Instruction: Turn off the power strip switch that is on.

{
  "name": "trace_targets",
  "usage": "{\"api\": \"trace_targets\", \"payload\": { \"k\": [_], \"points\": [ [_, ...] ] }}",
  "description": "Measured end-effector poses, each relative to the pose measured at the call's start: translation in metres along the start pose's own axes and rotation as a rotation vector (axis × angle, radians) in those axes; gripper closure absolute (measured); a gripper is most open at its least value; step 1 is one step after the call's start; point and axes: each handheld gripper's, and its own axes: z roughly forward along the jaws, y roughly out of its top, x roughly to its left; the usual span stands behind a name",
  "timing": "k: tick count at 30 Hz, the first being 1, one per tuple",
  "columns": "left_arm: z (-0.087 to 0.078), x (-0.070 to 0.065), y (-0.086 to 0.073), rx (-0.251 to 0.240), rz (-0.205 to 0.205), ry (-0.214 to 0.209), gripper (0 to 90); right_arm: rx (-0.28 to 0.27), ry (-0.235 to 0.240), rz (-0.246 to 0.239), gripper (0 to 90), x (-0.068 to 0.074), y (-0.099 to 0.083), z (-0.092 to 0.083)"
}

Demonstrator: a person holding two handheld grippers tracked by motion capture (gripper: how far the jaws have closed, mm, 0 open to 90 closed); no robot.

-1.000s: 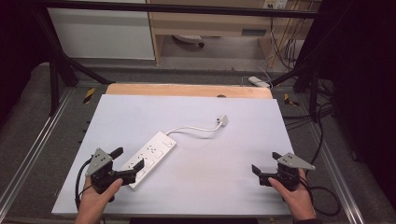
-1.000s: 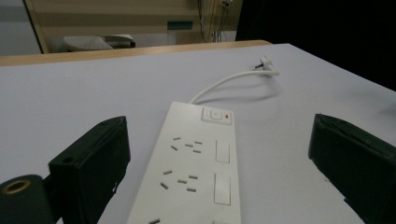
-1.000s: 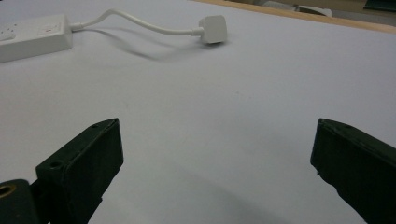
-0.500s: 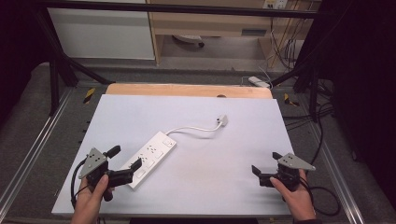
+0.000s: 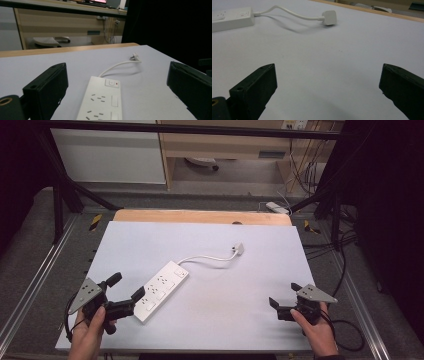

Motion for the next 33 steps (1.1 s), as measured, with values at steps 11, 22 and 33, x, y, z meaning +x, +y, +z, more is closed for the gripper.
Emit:
{"api": "trace_targets", "payload": {
  "k": [11,22,33],
  "points": [
    [-0.014,0.012,0.008,-0.051,-0.029,0.023,3.3,-0.013,0.000,0.007,1.9,-0.001,0.000,-0.002],
    [-0.028,0.023,0.015,-0.075,-0.016,0.058,3.1,-0.014,0.002,0.005,1.8,-0.001,0.000,-0.002],
    [-0.044,0.043,0.016,-0.106,-0.046,0.119,3.1,-0.016,0.001,0.002,1.9,-0.002,0.000,-0.002]
  ]
}}
